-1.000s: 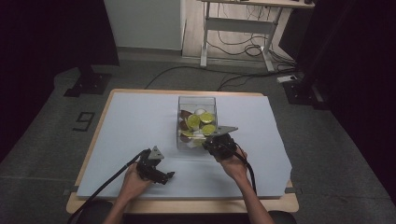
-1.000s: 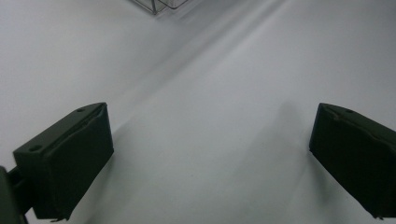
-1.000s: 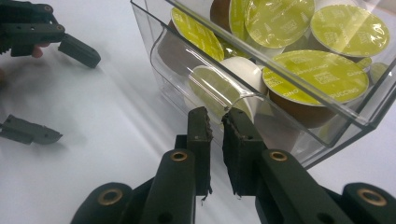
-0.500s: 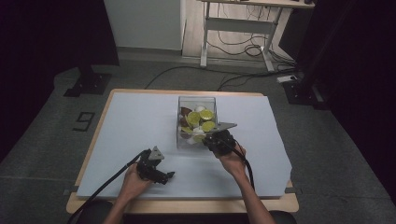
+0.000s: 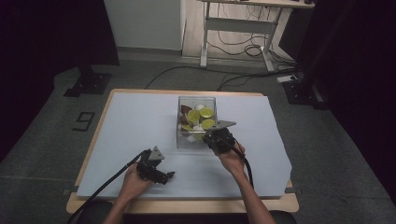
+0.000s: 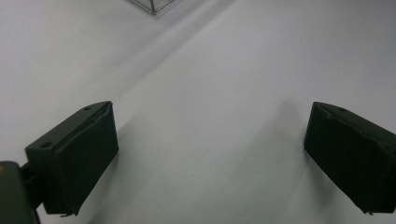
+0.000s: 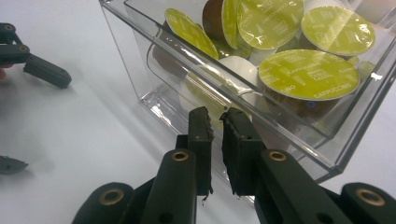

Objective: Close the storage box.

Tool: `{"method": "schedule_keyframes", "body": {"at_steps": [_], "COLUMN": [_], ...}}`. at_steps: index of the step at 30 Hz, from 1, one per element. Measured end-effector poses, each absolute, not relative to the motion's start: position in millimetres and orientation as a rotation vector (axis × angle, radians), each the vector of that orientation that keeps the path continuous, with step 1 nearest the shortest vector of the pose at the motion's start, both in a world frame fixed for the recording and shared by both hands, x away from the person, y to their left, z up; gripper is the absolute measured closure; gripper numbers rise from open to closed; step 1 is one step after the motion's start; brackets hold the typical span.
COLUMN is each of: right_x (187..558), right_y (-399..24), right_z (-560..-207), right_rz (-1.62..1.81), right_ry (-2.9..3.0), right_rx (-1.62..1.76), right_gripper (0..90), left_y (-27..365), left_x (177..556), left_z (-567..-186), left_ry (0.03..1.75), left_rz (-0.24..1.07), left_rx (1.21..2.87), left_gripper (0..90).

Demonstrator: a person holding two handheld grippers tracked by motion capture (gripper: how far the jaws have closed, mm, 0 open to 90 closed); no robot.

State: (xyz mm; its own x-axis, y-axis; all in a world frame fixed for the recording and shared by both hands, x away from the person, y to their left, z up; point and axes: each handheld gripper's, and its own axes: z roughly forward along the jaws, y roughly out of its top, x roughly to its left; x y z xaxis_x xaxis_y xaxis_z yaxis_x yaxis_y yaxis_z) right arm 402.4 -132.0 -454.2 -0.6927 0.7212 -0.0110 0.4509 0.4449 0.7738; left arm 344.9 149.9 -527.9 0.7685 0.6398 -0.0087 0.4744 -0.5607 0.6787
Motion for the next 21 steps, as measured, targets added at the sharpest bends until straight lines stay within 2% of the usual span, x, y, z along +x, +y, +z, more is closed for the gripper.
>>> {"method": "schedule_keyframes", "body": {"at_steps": [21], "right_x": [406.2], "right_y": [-130.8], "right_z": [-459.5], "right_rz": [1.1], "right_ry": [2.332], "right_rx": [1.008], "right_gripper": [83.6], "left_y": [149.3], "left_x": [344.8], "left_z": [-528.0], "left_ry": [0.823], "left_rz": [0.312], "left_rx": [2.279], "left_gripper": [3.7]}}
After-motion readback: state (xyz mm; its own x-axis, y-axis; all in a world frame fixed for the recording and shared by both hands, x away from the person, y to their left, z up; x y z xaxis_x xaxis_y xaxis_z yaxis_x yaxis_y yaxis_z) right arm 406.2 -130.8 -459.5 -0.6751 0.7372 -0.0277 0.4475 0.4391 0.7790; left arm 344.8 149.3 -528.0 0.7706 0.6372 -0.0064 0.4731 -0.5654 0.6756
